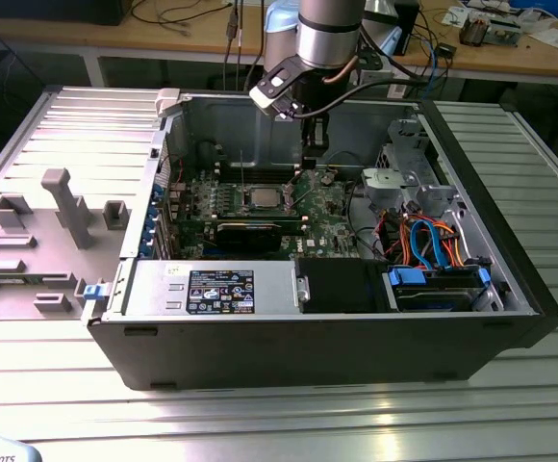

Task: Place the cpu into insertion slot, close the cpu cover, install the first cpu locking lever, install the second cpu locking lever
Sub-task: 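Close the cpu cover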

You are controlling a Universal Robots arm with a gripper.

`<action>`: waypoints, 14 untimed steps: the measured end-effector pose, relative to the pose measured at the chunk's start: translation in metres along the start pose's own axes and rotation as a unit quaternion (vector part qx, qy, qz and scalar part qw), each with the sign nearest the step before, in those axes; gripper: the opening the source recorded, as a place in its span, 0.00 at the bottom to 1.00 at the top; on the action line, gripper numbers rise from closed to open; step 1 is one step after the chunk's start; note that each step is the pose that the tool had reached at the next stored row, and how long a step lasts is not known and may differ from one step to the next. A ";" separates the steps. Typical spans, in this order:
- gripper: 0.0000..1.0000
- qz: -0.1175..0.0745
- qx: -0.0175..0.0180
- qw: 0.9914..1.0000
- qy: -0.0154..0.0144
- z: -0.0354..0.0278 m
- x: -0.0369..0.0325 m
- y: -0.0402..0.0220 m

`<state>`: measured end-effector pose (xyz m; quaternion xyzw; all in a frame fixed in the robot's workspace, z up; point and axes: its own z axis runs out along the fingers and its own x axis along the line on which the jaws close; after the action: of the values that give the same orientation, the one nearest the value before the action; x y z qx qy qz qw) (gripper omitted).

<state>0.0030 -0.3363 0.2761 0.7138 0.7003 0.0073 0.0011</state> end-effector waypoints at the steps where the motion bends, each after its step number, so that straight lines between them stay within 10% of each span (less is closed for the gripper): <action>1: 0.11 0.000 0.000 1.000 0.000 0.0001 0.0000 0.0004; 14: 0.11 0.000 0.000 1.000 0.000 0.0029 0.0001 0.0071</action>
<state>0.0101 -0.3364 0.2733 0.7138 0.7003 0.0072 0.0012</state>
